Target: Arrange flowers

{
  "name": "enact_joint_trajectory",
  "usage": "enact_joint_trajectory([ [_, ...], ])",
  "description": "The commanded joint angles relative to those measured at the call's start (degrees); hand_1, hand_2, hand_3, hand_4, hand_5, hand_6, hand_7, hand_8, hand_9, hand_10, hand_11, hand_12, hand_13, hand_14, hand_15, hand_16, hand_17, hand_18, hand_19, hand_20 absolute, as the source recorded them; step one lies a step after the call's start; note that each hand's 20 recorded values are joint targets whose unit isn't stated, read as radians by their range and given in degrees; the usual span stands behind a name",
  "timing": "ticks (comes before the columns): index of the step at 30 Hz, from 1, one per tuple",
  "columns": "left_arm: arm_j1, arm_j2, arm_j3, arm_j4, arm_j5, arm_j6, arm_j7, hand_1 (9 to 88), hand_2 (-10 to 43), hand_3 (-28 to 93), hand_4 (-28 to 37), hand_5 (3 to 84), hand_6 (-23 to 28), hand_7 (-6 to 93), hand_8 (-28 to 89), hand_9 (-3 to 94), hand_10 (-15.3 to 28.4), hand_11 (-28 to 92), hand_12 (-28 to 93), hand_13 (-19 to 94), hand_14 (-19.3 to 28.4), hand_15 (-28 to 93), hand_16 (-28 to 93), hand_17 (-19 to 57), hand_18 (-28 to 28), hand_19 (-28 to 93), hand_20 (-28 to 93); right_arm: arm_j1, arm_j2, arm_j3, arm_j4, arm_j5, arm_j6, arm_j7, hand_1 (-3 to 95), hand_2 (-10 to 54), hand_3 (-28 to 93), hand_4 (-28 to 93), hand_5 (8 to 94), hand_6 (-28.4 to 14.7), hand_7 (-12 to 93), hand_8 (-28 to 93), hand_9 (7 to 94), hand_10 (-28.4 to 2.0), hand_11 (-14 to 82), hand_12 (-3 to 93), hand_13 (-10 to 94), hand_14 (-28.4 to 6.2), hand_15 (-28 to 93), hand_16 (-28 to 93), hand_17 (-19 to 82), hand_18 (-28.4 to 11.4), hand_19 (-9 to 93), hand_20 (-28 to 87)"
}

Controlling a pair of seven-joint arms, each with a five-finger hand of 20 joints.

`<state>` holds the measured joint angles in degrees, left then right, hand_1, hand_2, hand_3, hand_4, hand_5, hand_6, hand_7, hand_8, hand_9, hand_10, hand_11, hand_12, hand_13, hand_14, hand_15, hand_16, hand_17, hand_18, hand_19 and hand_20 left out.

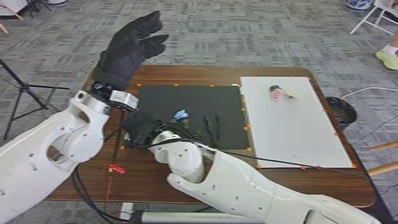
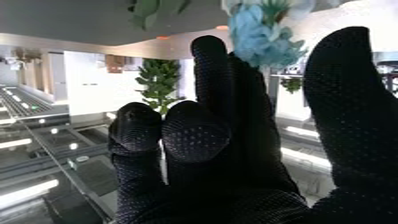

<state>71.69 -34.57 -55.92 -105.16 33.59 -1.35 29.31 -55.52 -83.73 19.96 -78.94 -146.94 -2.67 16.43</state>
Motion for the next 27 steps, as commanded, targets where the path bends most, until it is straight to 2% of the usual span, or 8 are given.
enact_joint_trajectory([
  [1,1.44,0.52,-1.18,-1.63,-0.15,0.59,0.91,27.8,-3.9,66,-25.8,24.9,2.4,17.6,-9,19.2,10.6,17,16,17,14.0,29,3,-11.1,20.5,40,8,-0.03,-1.68,-1.27,1.07,-1.48,2.65,0.45,39.7,-9.5,66,-28,54.6,1.3,25,-13,60.2,-9.5,29.1,24.8,68,-4.9,87,27,36,-19.8,93,56],
  [2,1.92,0.59,-1.58,-1.78,-0.15,0.49,0.78,27.8,-3.9,66,-25.8,24.9,2.4,17.5,-9,19.3,10.6,17,16,17,14.0,29,3,-11.1,20.5,40,8,-0.09,-1.76,-1.40,1.29,-1.65,3.07,0.57,40.4,-9.5,66,-28,55.2,1.6,25,-13,61.0,-9.4,29.8,25.0,68,-4.7,87,27,37,-19.8,93,56],
  [7,-0.10,-0.55,-0.16,-0.58,-0.07,0.33,0.20,27.8,-3.8,66,-25.7,24.8,2.4,17.2,-9,19.2,10.6,17,16,17,14.0,28,3,-11.2,20.3,39,8,-0.02,-1.55,-1.48,3.07,-1.26,8.50,2.14,41.1,-9.5,70,-28,60.4,2.9,28,-14,65.1,-9.3,32.1,25.4,71,-4.0,87,27,40,-19.6,93,58],
  [9,-0.92,-0.97,0.37,-0.07,0.07,0.22,-0.16,27.8,-3.8,66,-25.7,24.8,2.4,17.1,-9,19.1,10.5,17,16,17,13.9,28,3,-11.3,20.2,39,8,-0.01,-1.59,-1.64,4.13,-1.34,11.66,2.37,42.1,-9.5,70,-28,63.0,2.8,29,-5,68.6,-9.0,32.6,26.0,74,-3.2,86,28,43,-19.6,93,60],
  [13,-2.00,-1.45,1.23,0.50,0.03,0.37,-0.32,27.7,-3.9,66,-25.6,24.6,2.3,16.7,-9,18.9,10.4,17,16,17,13.8,28,4,-11.3,19.7,38,9,-0.28,-1.73,-0.23,6.53,-0.73,18.80,-0.42,47.8,-9.5,71,-28,67.9,2.5,36,1,77.6,-7.0,22.2,39.2,78,-2.4,85,28,47,-19.5,93,62],
  [17,-2.13,-1.46,1.35,0.57,0.01,0.28,-0.47,27.6,-3.8,66,-25.6,24.5,2.2,16.4,-8,18.8,10.3,16,17,17,13.5,26,4,-11.2,19.5,37,10,0.75,-2.17,-1.28,7.98,0.34,23.54,-0.58,50.1,-9.3,75,-28,72.7,2.6,41,4,82.7,-6.4,21.0,45.8,80,-2.2,85,29,50,-19.7,93,64],
  [19,-1.48,-1.25,0.84,0.23,0.00,0.24,-0.36,27.4,-3.8,66,-25.3,24.2,2.0,14.9,-7,18.8,10.2,14,17,17,13.2,24,5,-10.5,18.9,34,11,1.33,-2.25,-1.81,8.35,0.71,25.44,-0.08,49.3,-9.5,78,-28,75.2,2.7,41,3,84.7,-6.7,23.2,44.9,82,-2.1,86,29,51,-20.3,93,65],
  [27,-1.84,-1.53,1.13,0.42,-0.05,-0.02,0.16,25.8,-2.9,62,-23.6,22.9,0.8,8.2,-3,19.1,8.5,0,26,17,11.0,4,16,-4.9,15.1,16,16,4.09,-2.14,-3.07,10.63,1.26,27.73,2.12,46.0,-9.5,83,-28,81.1,3.4,40,-1,88.4,-6.4,24.0,42.5,85,-2.2,85,29,55,-21.4,93,67],
])
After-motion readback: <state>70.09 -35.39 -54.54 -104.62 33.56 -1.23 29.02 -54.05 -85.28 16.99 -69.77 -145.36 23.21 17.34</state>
